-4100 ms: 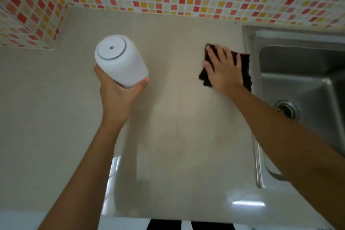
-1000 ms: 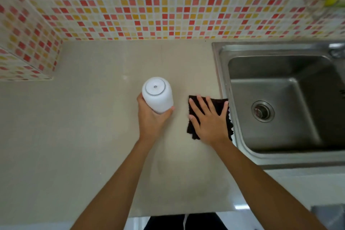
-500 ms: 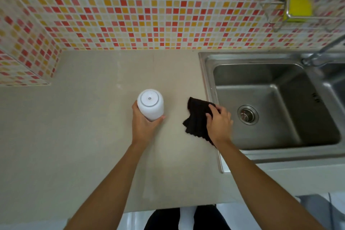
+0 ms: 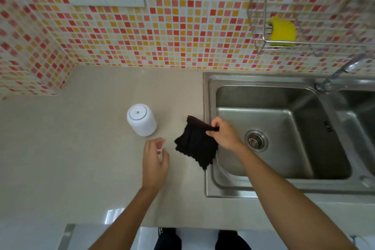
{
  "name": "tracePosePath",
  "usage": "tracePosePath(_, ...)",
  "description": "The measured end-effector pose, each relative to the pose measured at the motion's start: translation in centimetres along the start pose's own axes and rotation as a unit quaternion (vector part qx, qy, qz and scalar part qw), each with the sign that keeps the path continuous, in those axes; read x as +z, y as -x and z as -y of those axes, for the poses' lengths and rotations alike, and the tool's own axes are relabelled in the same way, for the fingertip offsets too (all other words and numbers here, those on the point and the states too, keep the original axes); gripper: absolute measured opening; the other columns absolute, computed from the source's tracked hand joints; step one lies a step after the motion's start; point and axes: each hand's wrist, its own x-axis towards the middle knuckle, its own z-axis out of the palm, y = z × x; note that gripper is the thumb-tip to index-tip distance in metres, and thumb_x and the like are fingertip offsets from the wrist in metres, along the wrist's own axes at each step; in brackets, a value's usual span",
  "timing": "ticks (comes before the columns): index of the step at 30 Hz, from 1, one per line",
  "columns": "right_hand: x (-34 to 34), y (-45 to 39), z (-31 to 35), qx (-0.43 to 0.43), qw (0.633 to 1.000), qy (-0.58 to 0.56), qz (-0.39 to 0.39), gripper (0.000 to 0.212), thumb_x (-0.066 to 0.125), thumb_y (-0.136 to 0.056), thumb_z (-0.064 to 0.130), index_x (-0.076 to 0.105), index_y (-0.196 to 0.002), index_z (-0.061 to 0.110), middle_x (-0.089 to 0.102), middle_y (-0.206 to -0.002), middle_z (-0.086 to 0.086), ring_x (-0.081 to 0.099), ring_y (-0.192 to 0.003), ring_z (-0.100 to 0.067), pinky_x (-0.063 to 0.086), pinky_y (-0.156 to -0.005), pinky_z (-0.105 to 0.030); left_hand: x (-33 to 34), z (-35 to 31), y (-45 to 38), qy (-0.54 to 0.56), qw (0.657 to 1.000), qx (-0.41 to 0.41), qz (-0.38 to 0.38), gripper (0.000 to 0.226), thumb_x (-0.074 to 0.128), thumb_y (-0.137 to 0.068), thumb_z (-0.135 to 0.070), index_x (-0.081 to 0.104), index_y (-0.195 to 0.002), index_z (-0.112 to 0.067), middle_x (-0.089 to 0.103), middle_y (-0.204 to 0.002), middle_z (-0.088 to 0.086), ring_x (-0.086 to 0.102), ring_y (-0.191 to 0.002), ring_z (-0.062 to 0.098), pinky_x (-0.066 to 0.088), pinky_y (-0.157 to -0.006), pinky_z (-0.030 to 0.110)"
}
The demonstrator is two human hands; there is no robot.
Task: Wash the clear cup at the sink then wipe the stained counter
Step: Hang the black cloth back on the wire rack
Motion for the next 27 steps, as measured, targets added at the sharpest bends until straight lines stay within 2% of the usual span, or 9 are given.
tracePosePath(4,-5.9,1.2,0.8,-0.071,0.992,-0.038,0.096,0.024,0.070,-0.084,0.016,0.047,-0.082,0.020,0.062,-0.086,-0.003,0.056,-0.077,-0.016,0.043,-0.067,-0.028,5.0,-5.7,-4.5,-0.085,0.975,0.119,0.165,0.057,0.064,-0.082,-0.004,0.046,-0.135,-0.018,0.041,-0.137,0.002,0.038,-0.127,0.020,0.030,-0.109,0.028)
tracePosePath(7,-11.3,1.8,0.9,-0.092,0.987,-0.058,0.115,0.022,0.070,-0.085,0.018,0.049,-0.084,0.021,0.067,-0.091,0.000,0.063,-0.082,-0.017,0.049,-0.075,-0.033,7.8,-9.8,-6.5,-0.134,0.949,0.150,0.243,0.043,0.073,-0.081,-0.018,0.058,-0.122,-0.018,0.045,-0.139,0.007,0.037,-0.130,0.025,0.025,-0.106,0.026)
tracePosePath(9,-15.0,2.1,0.7,-0.094,0.985,-0.070,0.127,0.022,0.071,-0.085,0.019,0.050,-0.084,0.025,0.066,-0.087,0.006,0.063,-0.082,-0.014,0.049,-0.073,-0.029,9.2,-12.1,-6.6,-0.134,0.947,0.176,0.234,0.020,0.070,-0.086,-0.023,0.063,-0.104,-0.020,0.050,-0.136,0.004,0.040,-0.131,0.023,0.025,-0.104,0.025)
tracePosePath(11,-18.6,2.8,0.4,-0.090,0.982,-0.111,0.123,0.021,0.071,-0.086,0.017,0.051,-0.088,0.021,0.065,-0.086,0.005,0.061,-0.079,-0.011,0.046,-0.066,-0.021,10.7,-14.3,-6.6,-0.123,0.949,0.191,0.220,0.015,0.066,-0.089,-0.027,0.061,-0.101,-0.020,0.054,-0.133,0.000,0.044,-0.129,0.019,0.029,-0.101,0.023)
tracePosePath(13,-21.7,3.4,-0.2,-0.076,0.974,-0.180,0.114,0.020,0.070,-0.087,0.014,0.052,-0.093,0.018,0.067,-0.096,-0.003,0.064,-0.086,-0.014,0.050,-0.065,-0.020,12.2,-17.0,-6.6,-0.080,0.954,0.179,0.227,0.039,0.068,-0.087,-0.036,0.053,-0.119,-0.020,0.056,-0.130,-0.004,0.049,-0.123,0.013,0.035,-0.095,0.022)
tracePosePath(15,-24.6,3.8,-0.6,-0.060,0.958,-0.248,0.134,0.020,0.071,-0.086,0.011,0.054,-0.094,0.017,0.068,-0.104,-0.008,0.066,-0.096,-0.020,0.054,-0.078,-0.033,13.5,-20.2,-6.6,-0.018,0.955,0.159,0.250,0.063,0.070,-0.084,-0.044,0.041,-0.136,-0.025,0.051,-0.138,-0.008,0.045,-0.126,0.007,0.037,-0.099,0.025)
tracePosePath(17,-27.4,4.1,-0.9,-0.054,0.945,-0.284,0.154,0.019,0.072,-0.084,0.010,0.057,-0.094,0.018,0.070,-0.109,-0.009,0.067,-0.103,-0.024,0.054,-0.089,-0.043,14.7,-23.4,-6.8,0.014,0.950,0.167,0.262,0.066,0.069,-0.084,-0.042,0.041,-0.141,-0.025,0.048,-0.141,-0.010,0.042,-0.129,0.004,0.037,-0.105,0.028)
tracePosePath(22,-34.3,4.1,-0.4,-0.081,0.939,-0.306,0.136,0.017,0.068,-0.086,0.006,0.062,-0.098,0.016,0.070,-0.102,-0.010,0.068,-0.097,-0.023,0.056,-0.080,-0.039,16.6,-29.6,-8.7,0.106,0.937,0.189,0.274,0.018,0.068,-0.088,-0.022,0.064,-0.102,-0.011,0.067,-0.104,-0.004,0.062,-0.100,0.009,0.051,-0.093,0.037)
tracePosePath(27,-40.1,2.7,0.3,-0.126,0.918,-0.361,0.107,0.032,0.049,-0.087,-0.010,0.063,-0.100,0.015,0.066,-0.102,-0.013,0.064,-0.093,-0.024,0.056,-0.077,-0.037,17.1,-35.3,-12.0,0.098,0.942,0.223,0.232,0.013,0.056,-0.097,-0.018,0.058,-0.102,-0.006,0.066,-0.089,-0.002,0.065,-0.087,0.017,0.050,-0.080,0.033)
